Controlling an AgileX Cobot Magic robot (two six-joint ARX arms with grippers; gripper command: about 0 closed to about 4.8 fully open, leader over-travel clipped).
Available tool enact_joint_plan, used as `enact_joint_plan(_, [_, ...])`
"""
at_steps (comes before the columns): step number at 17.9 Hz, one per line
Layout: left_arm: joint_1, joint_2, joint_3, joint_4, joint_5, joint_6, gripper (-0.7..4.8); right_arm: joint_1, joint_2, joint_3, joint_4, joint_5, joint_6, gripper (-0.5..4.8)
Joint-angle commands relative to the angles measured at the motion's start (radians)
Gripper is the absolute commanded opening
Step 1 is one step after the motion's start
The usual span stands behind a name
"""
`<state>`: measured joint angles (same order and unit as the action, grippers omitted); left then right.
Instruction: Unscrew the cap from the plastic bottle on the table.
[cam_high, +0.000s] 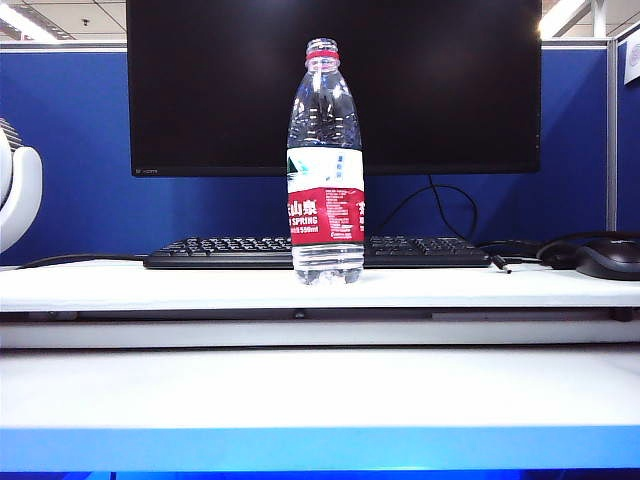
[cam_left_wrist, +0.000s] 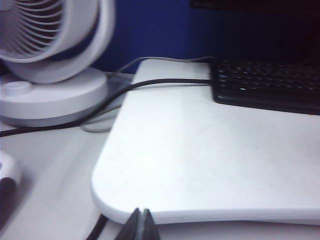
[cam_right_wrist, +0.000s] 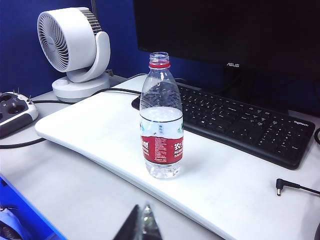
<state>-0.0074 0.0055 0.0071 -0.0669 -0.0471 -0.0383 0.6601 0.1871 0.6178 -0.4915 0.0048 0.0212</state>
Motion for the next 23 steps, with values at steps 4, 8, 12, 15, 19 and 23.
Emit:
enact_joint_plan(4, [-0.002,-0.002,0.0,0.024,0.021,0.002,-0.03,0.0,0.0,0.006,0.013,0.0,-0.003,-0.01])
enact_joint_plan(8, [-0.003,-0.002,0.0,0.024,0.052,0.008,-0.03,0.0,0.0,0.006,0.013,0.0,-0.003,-0.01])
enact_joint_plan(12, [-0.003,-0.002,0.0,0.024,0.053,0.014,-0.03,0.0,0.0,0.006,0.013,0.0,-0.003,-0.01])
enact_joint_plan(15, [-0.002,-0.002,0.0,0.026,0.071,0.054,-0.03,0.0,0.0,0.006,0.013,0.0,-0.003,-0.01])
enact_joint_plan(19, [-0.002,-0.002,0.0,0.023,0.071,0.053,-0.03,0.0,0.0,0.006,0.013,0.0,-0.003,-0.01])
enact_joint_plan(23, [-0.002,-0.002,0.0,0.021,0.071,0.053,-0.03,0.0,0.0,0.006,0.013,0.0,-0.003,-0.01])
